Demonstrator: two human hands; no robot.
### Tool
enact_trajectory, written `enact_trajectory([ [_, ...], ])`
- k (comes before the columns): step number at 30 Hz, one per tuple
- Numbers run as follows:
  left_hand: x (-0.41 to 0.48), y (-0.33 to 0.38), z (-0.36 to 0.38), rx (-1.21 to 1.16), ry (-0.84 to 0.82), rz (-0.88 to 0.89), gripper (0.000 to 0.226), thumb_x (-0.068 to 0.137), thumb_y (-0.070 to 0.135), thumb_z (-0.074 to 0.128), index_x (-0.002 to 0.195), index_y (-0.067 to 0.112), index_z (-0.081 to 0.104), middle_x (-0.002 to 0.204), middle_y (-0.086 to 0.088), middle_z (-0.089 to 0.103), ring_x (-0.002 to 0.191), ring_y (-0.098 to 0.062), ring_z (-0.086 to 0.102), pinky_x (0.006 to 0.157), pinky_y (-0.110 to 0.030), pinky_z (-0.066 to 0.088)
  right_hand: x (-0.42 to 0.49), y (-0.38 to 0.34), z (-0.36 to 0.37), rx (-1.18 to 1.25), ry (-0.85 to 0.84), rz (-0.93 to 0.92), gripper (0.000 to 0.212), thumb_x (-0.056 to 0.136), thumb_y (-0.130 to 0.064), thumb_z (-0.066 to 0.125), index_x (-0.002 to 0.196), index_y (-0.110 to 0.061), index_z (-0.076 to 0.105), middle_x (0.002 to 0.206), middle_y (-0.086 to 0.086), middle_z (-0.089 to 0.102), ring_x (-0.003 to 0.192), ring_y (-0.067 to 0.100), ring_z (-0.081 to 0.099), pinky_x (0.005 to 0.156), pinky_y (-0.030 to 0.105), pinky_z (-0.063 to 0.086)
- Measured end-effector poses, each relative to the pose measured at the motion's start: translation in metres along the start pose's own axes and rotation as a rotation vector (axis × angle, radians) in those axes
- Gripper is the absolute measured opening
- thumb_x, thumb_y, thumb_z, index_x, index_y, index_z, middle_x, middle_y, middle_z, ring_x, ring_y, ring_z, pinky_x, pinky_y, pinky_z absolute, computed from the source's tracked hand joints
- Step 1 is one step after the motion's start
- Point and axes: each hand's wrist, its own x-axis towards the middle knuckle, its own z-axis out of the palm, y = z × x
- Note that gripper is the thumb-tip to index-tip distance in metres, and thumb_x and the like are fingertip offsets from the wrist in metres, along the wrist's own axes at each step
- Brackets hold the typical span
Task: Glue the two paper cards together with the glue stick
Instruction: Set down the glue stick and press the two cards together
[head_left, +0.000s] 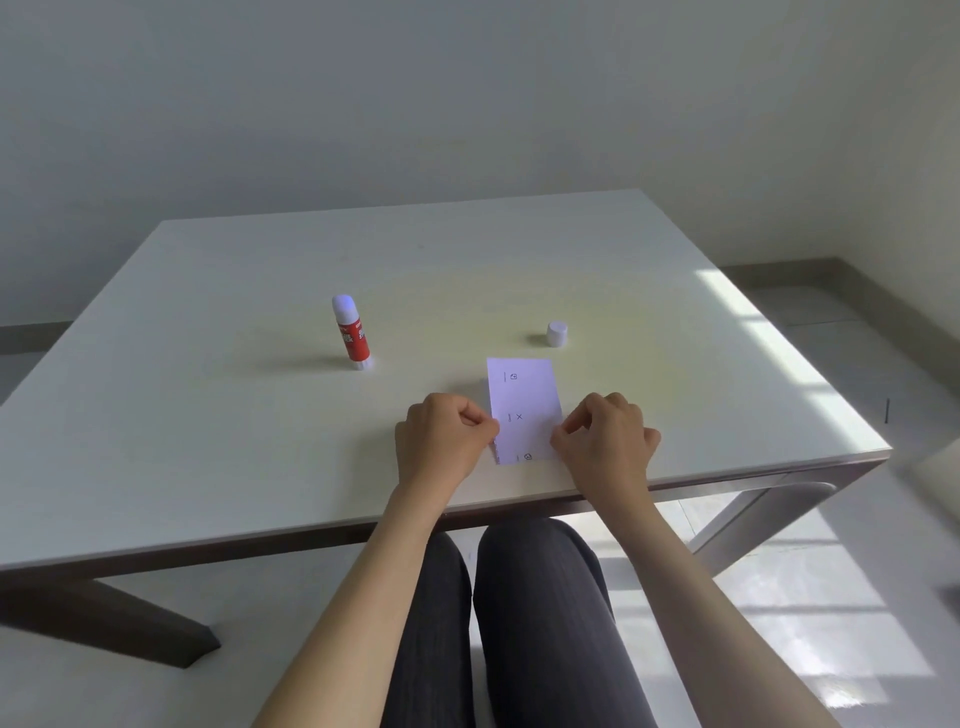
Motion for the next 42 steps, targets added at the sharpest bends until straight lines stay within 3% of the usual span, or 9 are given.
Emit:
enact_trajectory([
  [5, 0.0, -0.002, 0.007, 0.158, 0.06, 0.114, 0.026, 0.079, 0.019, 0.065, 0.103, 0.017, 0.057, 0.098, 0.002, 0.061, 0.088, -0.022, 0.058, 0.077, -0.034, 0.044, -0.005, 0.005, 0.002, -0.184, -0.011, -0.182, 0.04, 0.084, -0.019, 0.054, 0.123, -0.026, 0.054, 0.13, 0.0, 0.049, 0.115, 0.027, 0.042, 0.084, 0.034, 0.023],
  [10, 0.012, -0.016, 0.001, 0.43, -0.074, 0.384, 0.053, 0.092, 0.021, 0.053, 0.143, 0.02, 0.038, 0.154, 0.005, 0.033, 0.137, -0.023, 0.035, 0.106, -0.035, 0.033, -0.009, 0.001, 0.011, -0.365, -0.109, -0.314, 0.036, 0.095, -0.022, 0.04, 0.129, -0.029, 0.049, 0.145, -0.012, 0.043, 0.141, 0.029, 0.021, 0.111, 0.057, -0.001],
  [15, 0.024, -0.042, -0.025, 0.522, -0.158, 0.376, 0.047, 0.097, 0.025, 0.043, 0.144, 0.022, 0.037, 0.156, 0.01, 0.03, 0.147, -0.02, 0.02, 0.114, -0.039, 0.02, -0.018, -0.027, 0.03, -0.402, -0.162, -0.401, 0.04, 0.096, -0.027, 0.037, 0.135, -0.022, 0.043, 0.147, -0.011, 0.04, 0.145, 0.03, 0.014, 0.112, 0.059, -0.009],
  [20, 0.031, -0.059, -0.05, 0.514, -0.304, 0.337, 0.065, 0.088, 0.054, 0.048, 0.147, 0.034, 0.028, 0.157, 0.022, 0.018, 0.149, -0.017, 0.003, 0.116, -0.053, -0.003, -0.021, -0.036, 0.033, -0.493, -0.178, -0.491, 0.048, 0.098, -0.028, 0.03, 0.144, -0.015, 0.032, 0.153, -0.008, 0.03, 0.148, 0.033, 0.0, 0.106, 0.06, -0.025],
  [26, 0.031, -0.062, -0.051, 0.45, -0.323, 0.334, 0.07, 0.085, 0.058, 0.05, 0.147, 0.038, 0.026, 0.156, 0.026, 0.017, 0.149, -0.015, -0.002, 0.113, -0.059, -0.009, -0.021, -0.042, 0.035, -0.472, -0.518, -0.712, 0.091, 0.069, -0.073, -0.019, 0.149, -0.031, -0.008, 0.159, -0.016, -0.012, 0.146, 0.019, -0.022, 0.105, 0.057, -0.028],
  [30, 0.033, -0.063, -0.051, 0.477, -0.326, 0.338, 0.073, 0.083, 0.062, 0.049, 0.147, 0.038, 0.024, 0.156, 0.025, 0.016, 0.149, -0.016, -0.002, 0.112, -0.06, -0.009, 0.028, -0.041, 0.026, -0.609, -0.503, -0.53, 0.074, 0.086, -0.064, -0.001, 0.15, -0.028, -0.008, 0.16, -0.014, -0.01, 0.146, 0.023, -0.02, 0.11, 0.06, -0.019],
  [35, 0.033, -0.066, -0.048, 0.411, -0.326, 0.327, 0.073, 0.083, 0.059, 0.051, 0.147, 0.04, 0.022, 0.155, 0.028, 0.016, 0.149, -0.014, -0.004, 0.112, -0.06, -0.01, -0.013, -0.039, 0.047, -0.534, -0.484, -0.784, 0.095, 0.067, -0.081, -0.018, 0.148, -0.032, -0.012, 0.16, -0.016, -0.01, 0.146, 0.015, -0.02, 0.103, 0.051, -0.035],
  [40, 0.034, -0.071, -0.046, 0.401, -0.32, 0.329, 0.074, 0.083, 0.061, 0.05, 0.147, 0.04, 0.021, 0.156, 0.027, 0.015, 0.149, -0.013, -0.006, 0.112, -0.058, -0.012, 0.026, -0.035, 0.029, -0.58, -0.448, -0.529, 0.075, 0.086, -0.068, 0.001, 0.15, -0.03, -0.007, 0.16, -0.016, -0.009, 0.147, 0.022, -0.019, 0.11, 0.059, -0.02],
  [42, 0.034, -0.073, -0.045, 0.377, -0.321, 0.328, 0.074, 0.082, 0.061, 0.051, 0.147, 0.041, 0.021, 0.155, 0.028, 0.015, 0.149, -0.012, -0.007, 0.112, -0.057, -0.014, 0.009, -0.039, 0.035, -0.545, -0.429, -0.613, 0.084, 0.079, -0.072, -0.004, 0.151, -0.027, -0.006, 0.161, -0.014, -0.008, 0.147, 0.022, -0.019, 0.108, 0.058, -0.024],
])
